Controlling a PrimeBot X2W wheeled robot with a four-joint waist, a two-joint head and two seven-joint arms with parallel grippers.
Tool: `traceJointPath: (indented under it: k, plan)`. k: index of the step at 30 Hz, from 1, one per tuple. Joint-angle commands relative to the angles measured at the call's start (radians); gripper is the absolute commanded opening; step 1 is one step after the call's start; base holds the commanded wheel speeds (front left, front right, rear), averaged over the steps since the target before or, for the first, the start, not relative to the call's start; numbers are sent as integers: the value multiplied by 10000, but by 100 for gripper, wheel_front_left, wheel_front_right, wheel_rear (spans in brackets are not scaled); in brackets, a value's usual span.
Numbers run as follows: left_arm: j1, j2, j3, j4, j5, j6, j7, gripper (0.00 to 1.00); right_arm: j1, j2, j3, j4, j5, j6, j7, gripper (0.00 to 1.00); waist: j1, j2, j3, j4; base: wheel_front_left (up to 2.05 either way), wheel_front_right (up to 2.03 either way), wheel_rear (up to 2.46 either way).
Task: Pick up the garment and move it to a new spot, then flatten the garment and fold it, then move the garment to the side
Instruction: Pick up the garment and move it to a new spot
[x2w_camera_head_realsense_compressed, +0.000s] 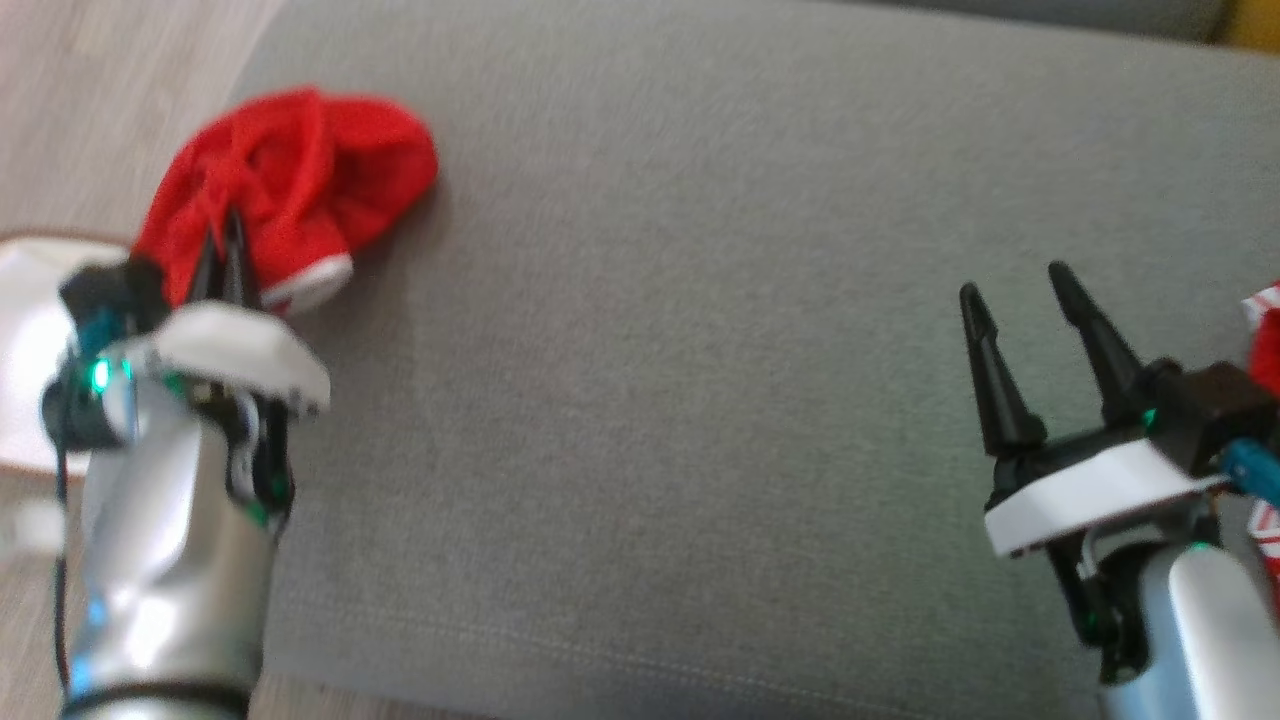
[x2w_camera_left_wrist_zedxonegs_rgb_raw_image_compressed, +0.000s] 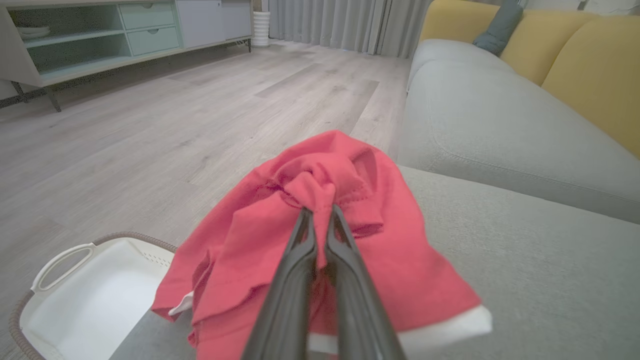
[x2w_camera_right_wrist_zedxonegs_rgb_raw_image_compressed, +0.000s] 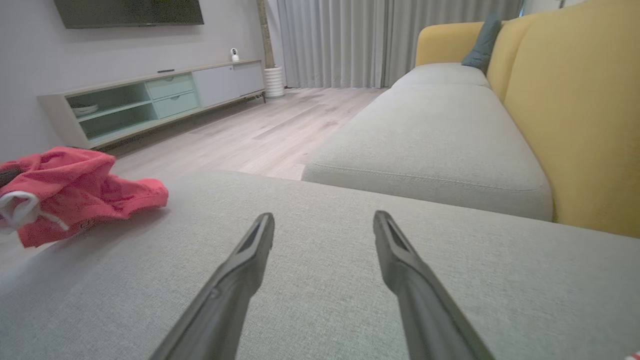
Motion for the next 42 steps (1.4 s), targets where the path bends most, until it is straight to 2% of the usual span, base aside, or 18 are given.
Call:
traceJointPath:
  k: [1, 6, 11, 14, 16, 26, 31, 36, 37, 38, 39, 42]
  plan:
    - [166, 439, 325, -633, 122, 107, -118, 0, 103, 81, 219, -286, 67, -9, -150, 100, 0, 0, -548, -352, 0, 0, 0]
    - [2195, 385, 238, -3438, 353, 657, 30, 0, 375, 309, 309, -148, 133, -9, -376, 100, 0, 0, -1088, -868, 0, 0, 0]
    - [4003, 397, -141, -6112, 585, 1056, 974, 0, 517, 490, 473, 34, 237, -9, -571, 100, 0, 0, -1419, -1713, 0, 0, 0]
    - [4625, 334, -585, -7199, 703, 1044, 1525, 0, 629, 568, 533, 127, 289, -9, -655, 100, 0, 0, -1517, -2208, 0, 0, 0]
    - [4835, 183, -1111, -7698, 733, 843, 1864, 0, 708, 627, 607, 186, 311, -9, -715, 100, 0, 0, -1549, -2737, 0, 0, 0]
    - [3736, -651, -2540, -7125, 676, 184, 1817, 0, 727, 721, 695, 244, 388, -9, -781, 100, 0, 0, -1196, -4064, 0, 0, 0]
    - [3036, -896, -3167, -6300, 596, -4, 1440, 0, 647, 739, 698, 248, 439, -9, -843, 100, 0, 0, -831, -4311, 0, 0, 0]
    - [2667, -976, -3545, -4643, 352, -94, 1626, 0, 501, 752, 718, 327, 505, -9, -950, 100, 0, 0, -560, -4371, 0, 0, 0]
    - [2623, -985, -3625, -4318, 282, -165, 1674, 3, 486, 754, 713, 358, 512, -9, -963, 100, 0, 0, -539, -4360, 0, 0, 0]
    - [2578, -993, -3701, -4085, 210, -244, 1651, 58, 474, 755, 709, 391, 523, -9, -966, 100, 0, 0, -519, -4344, 0, 0, 0]
    - [2530, -1001, -3792, -3955, 170, -324, 1549, 100, 467, 757, 692, 422, 530, -9, -975, 100, 0, 0, -518, -4312, 0, 0, 0]
    - [2492, -1012, -4009, -3855, 166, -453, 1304, 100, 472, 759, 640, 465, 522, -9, -986, 100, 0, 0, -545, -4212, 0, 0, 0]
